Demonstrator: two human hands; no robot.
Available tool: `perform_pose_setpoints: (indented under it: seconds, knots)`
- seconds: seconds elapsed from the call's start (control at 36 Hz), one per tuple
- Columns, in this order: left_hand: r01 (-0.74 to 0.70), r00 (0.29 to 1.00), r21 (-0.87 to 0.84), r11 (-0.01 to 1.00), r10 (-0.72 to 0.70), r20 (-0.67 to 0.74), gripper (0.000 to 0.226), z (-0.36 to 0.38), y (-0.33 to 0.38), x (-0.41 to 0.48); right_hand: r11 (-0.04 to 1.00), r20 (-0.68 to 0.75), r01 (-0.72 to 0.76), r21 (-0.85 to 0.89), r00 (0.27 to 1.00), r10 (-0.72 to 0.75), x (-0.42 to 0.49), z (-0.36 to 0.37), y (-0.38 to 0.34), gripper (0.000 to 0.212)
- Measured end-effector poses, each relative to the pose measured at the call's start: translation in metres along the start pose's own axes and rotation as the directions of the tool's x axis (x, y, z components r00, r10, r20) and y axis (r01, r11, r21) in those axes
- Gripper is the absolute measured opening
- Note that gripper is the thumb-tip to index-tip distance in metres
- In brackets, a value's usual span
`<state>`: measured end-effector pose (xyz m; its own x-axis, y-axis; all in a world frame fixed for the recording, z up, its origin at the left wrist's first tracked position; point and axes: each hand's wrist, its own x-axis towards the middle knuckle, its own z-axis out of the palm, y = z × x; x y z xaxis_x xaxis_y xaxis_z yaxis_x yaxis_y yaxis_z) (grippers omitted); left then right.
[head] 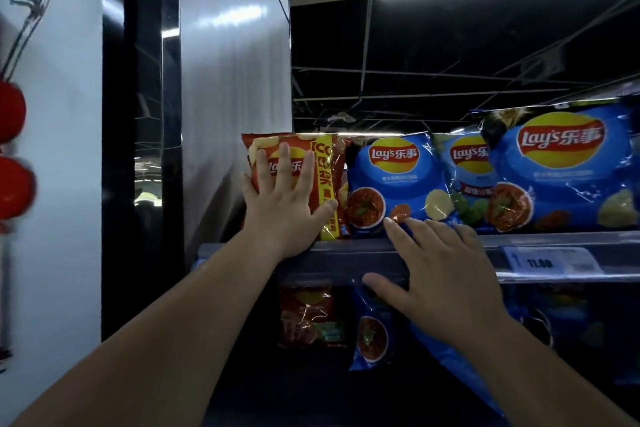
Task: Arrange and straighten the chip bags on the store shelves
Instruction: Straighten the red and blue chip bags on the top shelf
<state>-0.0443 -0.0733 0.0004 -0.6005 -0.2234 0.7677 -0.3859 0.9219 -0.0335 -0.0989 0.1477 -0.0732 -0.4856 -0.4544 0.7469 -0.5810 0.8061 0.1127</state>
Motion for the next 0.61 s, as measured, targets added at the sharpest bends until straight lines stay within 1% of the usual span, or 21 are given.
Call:
perform_pose_setpoints:
  seconds: [0.08, 0.17, 0.22, 0.28, 0.33, 0.39, 0.42, 0.47, 0.53, 0.58, 0.61]
  knots:
    - [-0.008, 0.999, -0.010, 1.000, 0.009, 0.037, 0.090, 0.000, -0.001, -0.003, 1.000, -0.001, 0.003, 0.013, 1.000, -0.003, -0.001, -0.001, 0.000, 0.098]
    - [-0.004, 0.999, 0.019, 1.000, 0.003, 0.046, 0.091, -0.003, 0.000, -0.007, 1.000, 0.004, 0.002, 0.023, 1.000, -0.002, -0.002, -0.003, 0.001, 0.101]
    - [0.009, 1.000, 0.068, 0.998, -0.010, 0.010, 0.090, -0.006, 0.005, -0.009, 1.000, 0.000, 0.002, 0.030, 1.000, -0.002, -0.002, -0.004, 0.003, 0.101]
    - [0.016, 0.997, 0.097, 0.995, -0.009, -0.075, 0.091, -0.011, 0.020, -0.011, 1.000, -0.001, 0.007, 0.026, 1.000, -0.007, -0.003, -0.004, 0.005, 0.099]
    - [-0.039, 0.986, 0.064, 0.997, 0.049, -0.157, 0.096, -0.012, 0.041, -0.016, 1.000, -0.008, 0.018, 0.023, 1.000, -0.018, -0.003, -0.003, 0.007, 0.095]
    - [-0.160, 0.959, 0.041, 0.986, 0.165, -0.229, 0.095, -0.009, 0.067, -0.020, 0.998, -0.034, 0.032, 0.045, 0.999, -0.030, -0.004, -0.004, 0.009, 0.093]
    - [-0.217, 0.945, 0.022, 0.976, 0.215, -0.246, 0.091, -0.008, 0.080, -0.020, 0.997, -0.050, 0.045, 0.062, 0.998, -0.042, -0.004, -0.005, 0.010, 0.091]
    - [-0.269, 0.944, -0.072, 0.960, 0.248, -0.216, 0.080, -0.005, 0.104, -0.016, 0.991, -0.064, 0.079, 0.107, 0.995, -0.073, -0.005, -0.005, 0.016, 0.086]
    - [-0.245, 0.965, -0.197, 0.949, 0.220, -0.143, 0.073, -0.002, 0.124, -0.012, 0.984, -0.069, 0.107, 0.141, 0.993, -0.098, -0.009, -0.004, 0.026, 0.083]
    - [-0.213, 0.977, -0.294, 0.932, 0.200, -0.074, 0.078, 0.006, 0.136, -0.013, 0.986, -0.064, 0.088, 0.140, 0.995, -0.079, -0.016, -0.003, 0.041, 0.082]
    - [-0.227, 0.974, -0.260, 0.938, 0.222, -0.049, 0.084, 0.010, 0.140, -0.016, 0.988, -0.053, 0.069, 0.137, 0.997, -0.062, -0.019, -0.004, 0.050, 0.082]
